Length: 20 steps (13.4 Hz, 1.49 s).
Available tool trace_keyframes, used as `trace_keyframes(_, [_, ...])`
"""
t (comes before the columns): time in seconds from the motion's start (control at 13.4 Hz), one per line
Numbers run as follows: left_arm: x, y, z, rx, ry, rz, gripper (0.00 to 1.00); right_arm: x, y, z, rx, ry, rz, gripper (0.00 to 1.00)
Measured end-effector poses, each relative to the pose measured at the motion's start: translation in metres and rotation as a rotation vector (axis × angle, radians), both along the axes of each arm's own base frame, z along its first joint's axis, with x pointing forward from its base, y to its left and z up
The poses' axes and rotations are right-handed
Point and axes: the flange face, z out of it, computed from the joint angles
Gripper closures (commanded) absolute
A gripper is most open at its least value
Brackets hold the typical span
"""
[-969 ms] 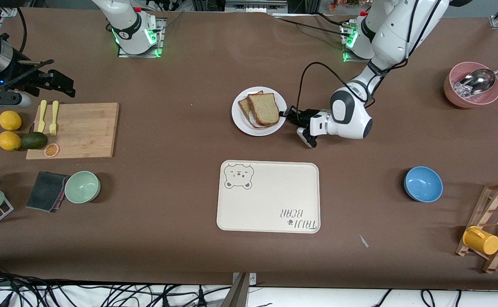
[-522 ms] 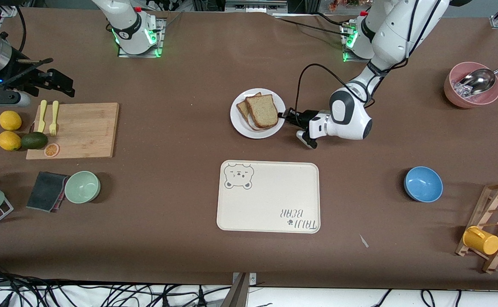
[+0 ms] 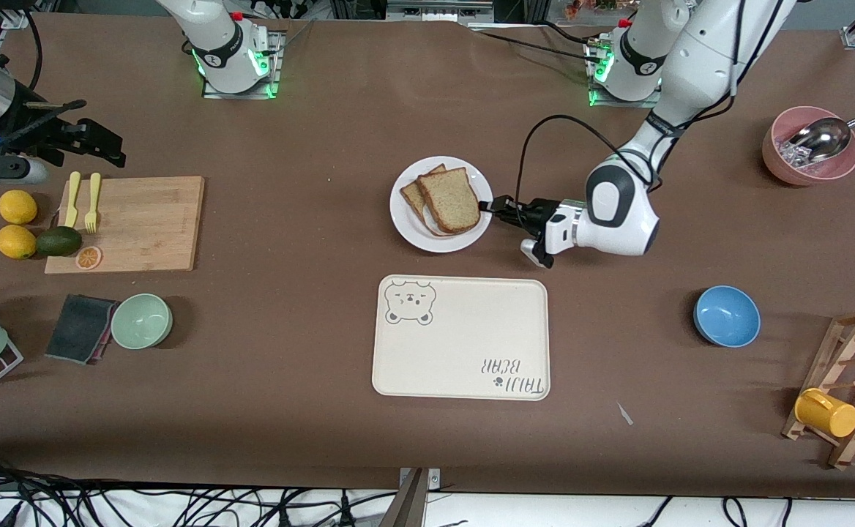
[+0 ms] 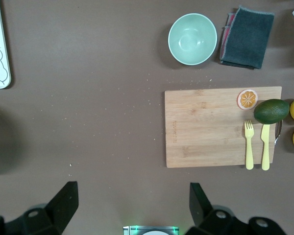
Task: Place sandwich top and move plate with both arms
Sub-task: 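Slide the plate with the left gripper onto the bear tray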
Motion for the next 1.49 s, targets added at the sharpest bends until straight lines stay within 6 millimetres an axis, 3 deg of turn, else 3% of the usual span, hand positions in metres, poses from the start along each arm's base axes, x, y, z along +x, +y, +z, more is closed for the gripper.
trace_keyframes(0.15, [0.027,0.015,0.024,-0.013,-0.031,0.042,1.00,0.000,0.003,0.000,0.000,0.001,0.005,0.00])
trace_keyframes(0.3, [0.060,0.016,0.047,-0.010,-0.069,0.067,1.00,0.000,0.004,-0.001,0.000,0.001,0.007,0.00])
trace_keyframes(0.45, [0.096,0.020,0.054,-0.002,-0.111,0.077,1.00,0.001,0.004,-0.002,0.000,0.003,0.008,0.00])
trace_keyframes(0.67, [0.141,0.037,0.025,0.000,-0.125,0.127,1.00,0.002,0.004,-0.004,0.000,0.006,0.008,0.00])
trace_keyframes(0.97, [0.172,0.041,-0.009,-0.014,-0.136,0.156,1.00,0.002,0.005,-0.004,0.000,0.008,0.010,0.00])
trace_keyframes(1.19, [0.185,0.037,-0.020,-0.008,-0.149,0.164,1.00,0.002,0.005,-0.004,0.000,0.008,0.010,0.00])
trace_keyframes(1.49, [0.184,0.023,-0.042,0.027,-0.152,0.157,1.00,0.002,0.006,-0.004,0.000,0.008,0.011,0.00])
